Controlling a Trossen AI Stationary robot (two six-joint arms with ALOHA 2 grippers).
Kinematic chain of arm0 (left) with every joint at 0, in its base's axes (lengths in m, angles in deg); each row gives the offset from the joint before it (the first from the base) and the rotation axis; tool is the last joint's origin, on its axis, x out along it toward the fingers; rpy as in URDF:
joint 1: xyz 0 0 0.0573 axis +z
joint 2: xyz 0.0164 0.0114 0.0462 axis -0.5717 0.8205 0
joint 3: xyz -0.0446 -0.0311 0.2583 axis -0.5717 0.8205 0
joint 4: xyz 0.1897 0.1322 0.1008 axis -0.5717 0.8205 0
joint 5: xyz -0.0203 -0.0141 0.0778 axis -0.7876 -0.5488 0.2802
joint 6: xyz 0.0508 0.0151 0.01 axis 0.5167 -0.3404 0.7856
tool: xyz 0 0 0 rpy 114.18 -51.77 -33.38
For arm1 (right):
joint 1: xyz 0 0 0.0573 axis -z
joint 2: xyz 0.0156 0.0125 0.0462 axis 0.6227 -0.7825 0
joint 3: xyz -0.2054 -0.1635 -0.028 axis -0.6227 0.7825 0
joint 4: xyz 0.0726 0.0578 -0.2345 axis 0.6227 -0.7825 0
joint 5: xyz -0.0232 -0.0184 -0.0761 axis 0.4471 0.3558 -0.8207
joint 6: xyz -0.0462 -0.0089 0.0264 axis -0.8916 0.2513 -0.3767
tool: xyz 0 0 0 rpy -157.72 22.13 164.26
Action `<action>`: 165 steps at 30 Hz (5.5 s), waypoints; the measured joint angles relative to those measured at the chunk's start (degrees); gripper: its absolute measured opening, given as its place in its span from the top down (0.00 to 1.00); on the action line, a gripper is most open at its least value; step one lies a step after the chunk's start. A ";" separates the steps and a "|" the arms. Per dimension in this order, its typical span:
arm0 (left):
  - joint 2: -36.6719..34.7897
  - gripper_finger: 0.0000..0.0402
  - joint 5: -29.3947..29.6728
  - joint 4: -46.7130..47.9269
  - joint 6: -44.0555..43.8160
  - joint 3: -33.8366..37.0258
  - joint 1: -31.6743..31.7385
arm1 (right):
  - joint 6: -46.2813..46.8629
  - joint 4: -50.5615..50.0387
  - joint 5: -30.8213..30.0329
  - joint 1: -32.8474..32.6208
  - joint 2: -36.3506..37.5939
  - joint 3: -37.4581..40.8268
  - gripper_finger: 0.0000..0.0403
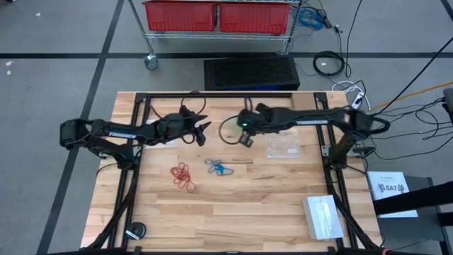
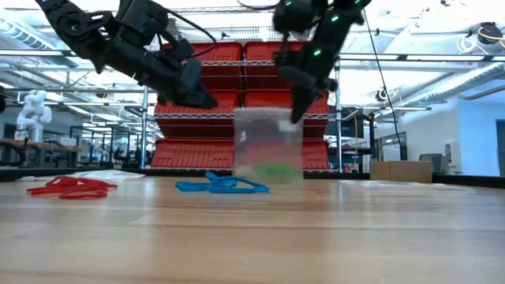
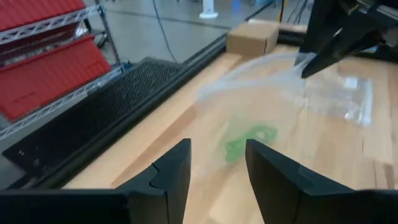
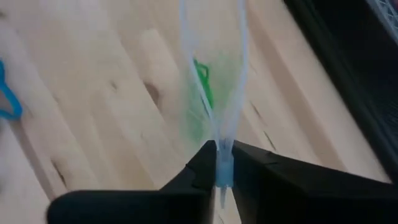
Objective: Sort rubber bands
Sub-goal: Close the center transparent zip bag
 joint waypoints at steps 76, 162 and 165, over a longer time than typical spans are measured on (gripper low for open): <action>19.69 0.98 -14.93 -10.83 -11.56 5.03 9.30 | 3.57 17.69 29.59 -6.35 -4.69 13.21 0.99; 19.82 0.97 -33.12 -64.34 -25.65 15.47 14.82 | -9.28 20.73 38.30 11.08 -3.82 14.40 0.77; 19.82 0.97 -33.26 -63.62 -25.72 15.47 14.78 | -11.44 21.15 38.17 10.72 -5.14 14.40 0.62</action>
